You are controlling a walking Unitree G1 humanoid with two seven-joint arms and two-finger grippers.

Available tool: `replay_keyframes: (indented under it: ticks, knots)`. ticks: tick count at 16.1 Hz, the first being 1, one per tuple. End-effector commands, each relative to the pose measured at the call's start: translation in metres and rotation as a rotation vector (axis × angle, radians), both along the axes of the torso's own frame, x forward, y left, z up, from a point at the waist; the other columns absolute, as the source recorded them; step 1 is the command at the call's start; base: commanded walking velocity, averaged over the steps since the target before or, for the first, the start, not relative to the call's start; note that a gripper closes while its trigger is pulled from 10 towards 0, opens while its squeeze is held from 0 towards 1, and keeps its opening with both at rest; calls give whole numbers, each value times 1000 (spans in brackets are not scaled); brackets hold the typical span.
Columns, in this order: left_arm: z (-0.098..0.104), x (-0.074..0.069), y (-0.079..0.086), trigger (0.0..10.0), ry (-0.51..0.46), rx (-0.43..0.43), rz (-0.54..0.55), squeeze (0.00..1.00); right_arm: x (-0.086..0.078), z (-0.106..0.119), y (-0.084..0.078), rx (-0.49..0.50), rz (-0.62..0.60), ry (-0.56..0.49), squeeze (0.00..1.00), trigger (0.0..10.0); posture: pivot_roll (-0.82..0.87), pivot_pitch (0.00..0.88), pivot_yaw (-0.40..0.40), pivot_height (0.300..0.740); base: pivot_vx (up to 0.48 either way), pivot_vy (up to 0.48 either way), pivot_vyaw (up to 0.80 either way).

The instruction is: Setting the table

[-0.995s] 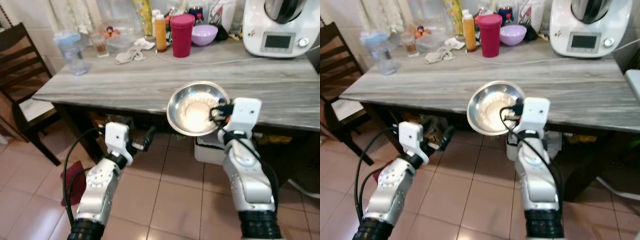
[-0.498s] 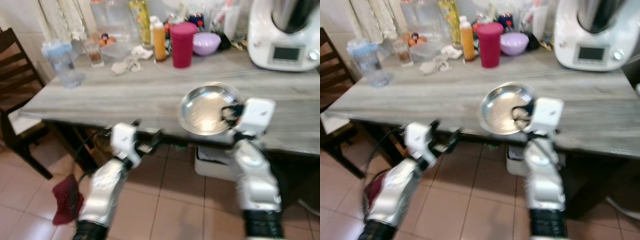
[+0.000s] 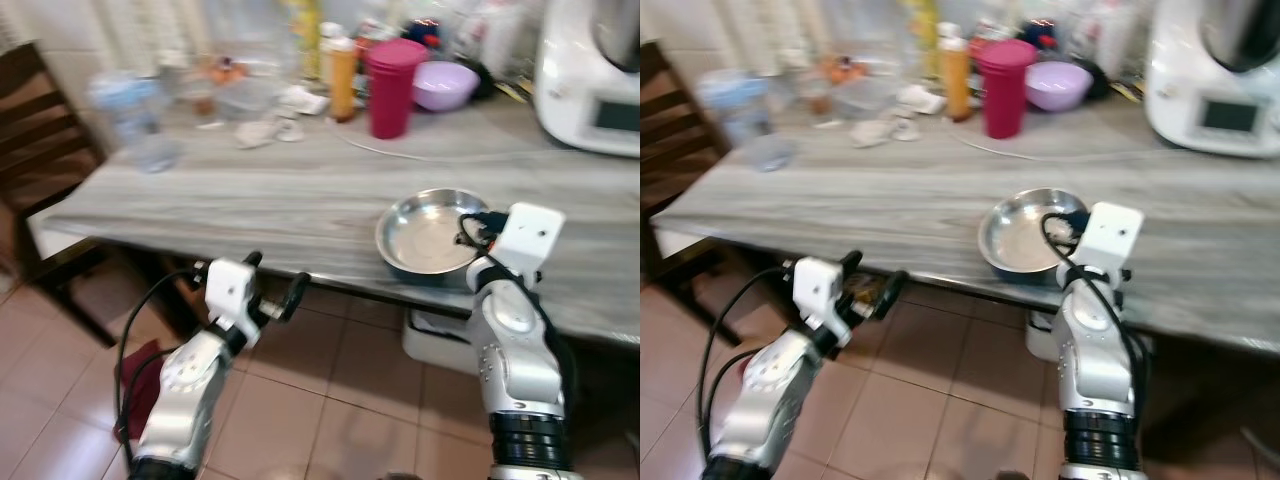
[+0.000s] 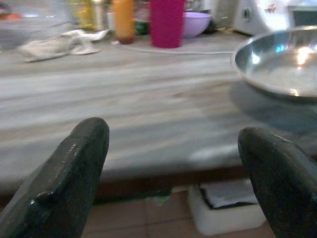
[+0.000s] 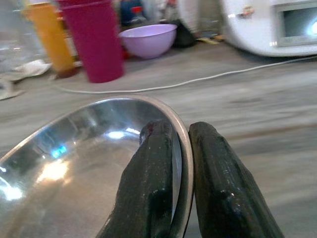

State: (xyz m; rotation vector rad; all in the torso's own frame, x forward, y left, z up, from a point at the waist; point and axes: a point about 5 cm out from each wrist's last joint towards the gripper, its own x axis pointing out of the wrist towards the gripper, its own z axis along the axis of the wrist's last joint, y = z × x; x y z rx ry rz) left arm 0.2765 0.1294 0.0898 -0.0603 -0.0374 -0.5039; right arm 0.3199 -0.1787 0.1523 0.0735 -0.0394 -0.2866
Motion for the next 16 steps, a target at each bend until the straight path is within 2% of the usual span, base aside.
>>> replay_keyframes:
  ticks: [1,4,7,9,13,14,15,16]
  knots:
    - [1,-5,0,10000,-9,21,-46,0,4,4,-7,28,-34,-10,0,10000,-199,72,81,740,0,0,0]
    - [-2,-15,-6,10000,-10,60,-144,0,13,-2,-14,62,-64,31,0,10000,-199,81,80,740,0,0,0]
    - [-2,-14,-6,10000,-8,56,-146,0,17,3,-20,34,-103,11,0,10000,-198,87,83,740,0,0,0]
    - [0,-16,-8,10000,-5,35,-184,0,25,3,-29,42,-144,19,0,10000,-194,94,87,740,0,0,0]
    - [0,-18,-10,10000,-8,30,-239,0,36,-3,-24,61,-123,61,0,10000,-190,102,86,740,0,0,0]
    - [-1,-18,-11,10000,-2,38,-255,0,39,-7,-20,65,-109,70,275,10000,-190,102,86,740,0,0,0]
    - [-2,-18,-10,10000,-1,38,-255,0,39,-8,-18,70,-101,67,1000,10000,-190,102,86,740,0,0,0]
    - [-4,-19,-11,10000,3,37,-256,0,40,-11,-15,55,-77,75,1000,10000,-190,102,86,740,0,0,0]
